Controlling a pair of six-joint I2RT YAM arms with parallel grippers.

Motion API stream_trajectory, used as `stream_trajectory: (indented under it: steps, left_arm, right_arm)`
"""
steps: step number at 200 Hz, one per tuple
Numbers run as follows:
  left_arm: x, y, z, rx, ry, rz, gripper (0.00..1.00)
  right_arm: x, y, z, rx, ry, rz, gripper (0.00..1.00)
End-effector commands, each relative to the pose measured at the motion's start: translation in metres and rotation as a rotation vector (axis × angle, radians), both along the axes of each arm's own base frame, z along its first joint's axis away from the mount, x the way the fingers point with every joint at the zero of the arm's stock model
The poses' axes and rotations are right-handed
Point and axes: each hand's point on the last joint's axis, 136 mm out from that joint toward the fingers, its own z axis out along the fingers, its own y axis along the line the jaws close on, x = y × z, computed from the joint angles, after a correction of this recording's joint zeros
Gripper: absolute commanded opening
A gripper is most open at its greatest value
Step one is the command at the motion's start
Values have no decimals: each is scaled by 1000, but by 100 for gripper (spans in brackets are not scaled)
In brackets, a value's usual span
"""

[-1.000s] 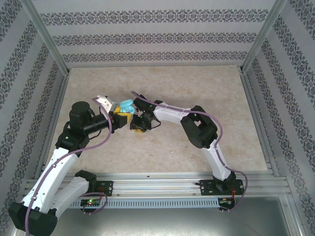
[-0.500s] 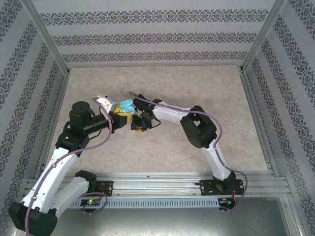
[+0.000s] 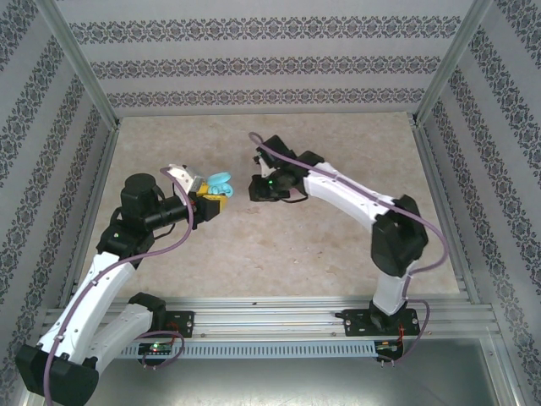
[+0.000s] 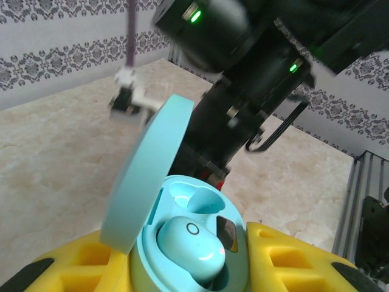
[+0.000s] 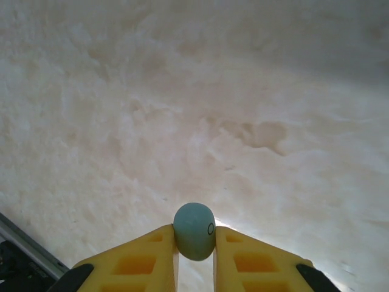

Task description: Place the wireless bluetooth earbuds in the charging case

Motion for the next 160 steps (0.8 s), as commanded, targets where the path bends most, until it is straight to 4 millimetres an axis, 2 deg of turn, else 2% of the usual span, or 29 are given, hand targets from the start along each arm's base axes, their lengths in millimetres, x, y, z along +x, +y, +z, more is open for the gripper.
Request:
stream_trajectory:
  steps: [1, 44, 68, 92, 130, 160]
  left_arm:
    - [-3, -10, 16, -48, -41, -61, 23]
    - [0, -16, 24, -80, -68, -95, 23]
    - [3, -19, 26, -90, -56, -110, 23]
    - [4, -21, 28, -104, -50, -120, 23]
    - [4, -22, 30, -116, -43, -128, 23]
    - [2, -23, 31, -125, -34, -140, 23]
  right_arm:
    - [-8, -35, 17, -83, -78, -2, 18]
    - [-26, -53, 88, -47, -262, 40, 16]
    - [-38, -50, 122, -32, -353, 82, 16]
    - [-50, -36, 150, 10, -420, 139, 16]
    - [-61, -21, 180, 54, -490, 203, 16]
    - [-65, -10, 187, 65, -514, 255, 16]
